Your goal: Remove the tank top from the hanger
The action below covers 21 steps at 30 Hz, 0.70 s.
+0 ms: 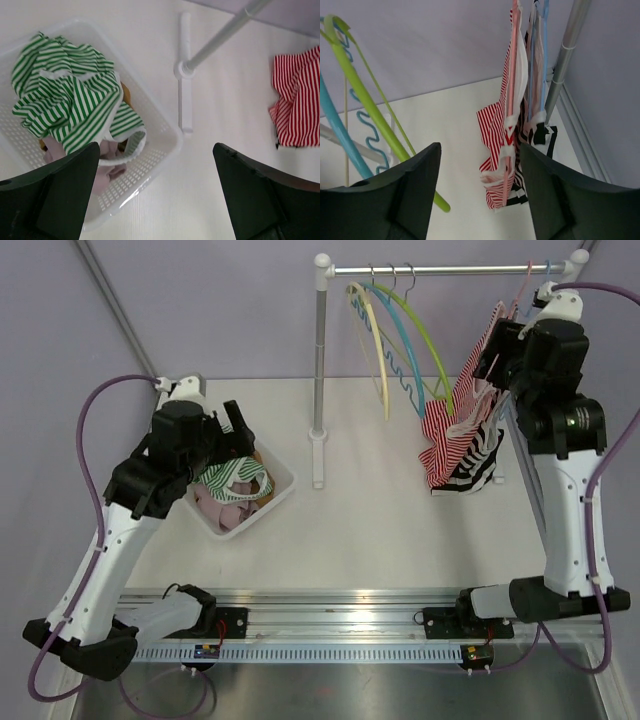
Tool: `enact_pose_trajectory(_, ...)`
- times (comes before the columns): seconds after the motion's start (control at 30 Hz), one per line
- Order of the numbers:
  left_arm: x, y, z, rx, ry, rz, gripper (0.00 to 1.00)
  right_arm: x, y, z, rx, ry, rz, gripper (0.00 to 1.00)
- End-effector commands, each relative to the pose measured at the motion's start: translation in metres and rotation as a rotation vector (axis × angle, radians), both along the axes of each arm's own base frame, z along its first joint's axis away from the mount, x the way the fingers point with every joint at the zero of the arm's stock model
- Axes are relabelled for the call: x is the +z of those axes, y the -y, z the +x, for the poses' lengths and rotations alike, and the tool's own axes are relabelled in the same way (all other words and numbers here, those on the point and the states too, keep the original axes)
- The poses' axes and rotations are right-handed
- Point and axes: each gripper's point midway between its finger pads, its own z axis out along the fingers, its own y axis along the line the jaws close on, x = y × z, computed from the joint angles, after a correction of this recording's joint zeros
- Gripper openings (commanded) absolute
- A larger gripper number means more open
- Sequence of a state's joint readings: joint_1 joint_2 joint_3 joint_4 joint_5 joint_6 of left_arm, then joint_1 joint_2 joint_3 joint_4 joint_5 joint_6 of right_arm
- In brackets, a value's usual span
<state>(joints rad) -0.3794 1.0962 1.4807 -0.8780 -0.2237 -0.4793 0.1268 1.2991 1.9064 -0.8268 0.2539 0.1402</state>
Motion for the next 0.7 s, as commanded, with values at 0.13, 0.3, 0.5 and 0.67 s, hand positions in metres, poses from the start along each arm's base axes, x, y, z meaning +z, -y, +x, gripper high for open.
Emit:
enact_pose_trajectory(0.13, -0.042, 0.012, -0.032, -0.084, -0.033, 0.161, 0.99, 0.005, 0.033, 0.062, -0.144, -0.027, -0.105, 0.57)
enact_pose_trajectory(0.3, -0.061, 0.014, -0.051, -0.135, -0.058, 0.2, 0.99, -0.007, 0.045, 0.087, -0.163, -0.064, -0.111, 0.56)
enact_pose_trajectory(0.5, -0.068, 0.008, -0.058, -0.147, -0.05, 0.234, 0.99, -0.032, 0.045, 0.121, -0.109, -0.127, -0.086, 0.38)
enact_pose_trajectory(0.67, -0.07, 0.009, -0.059, -0.167, -0.046, 0.242, 0.99, -0.045, 0.064, 0.134, -0.127, -0.153, -0.076, 0.3)
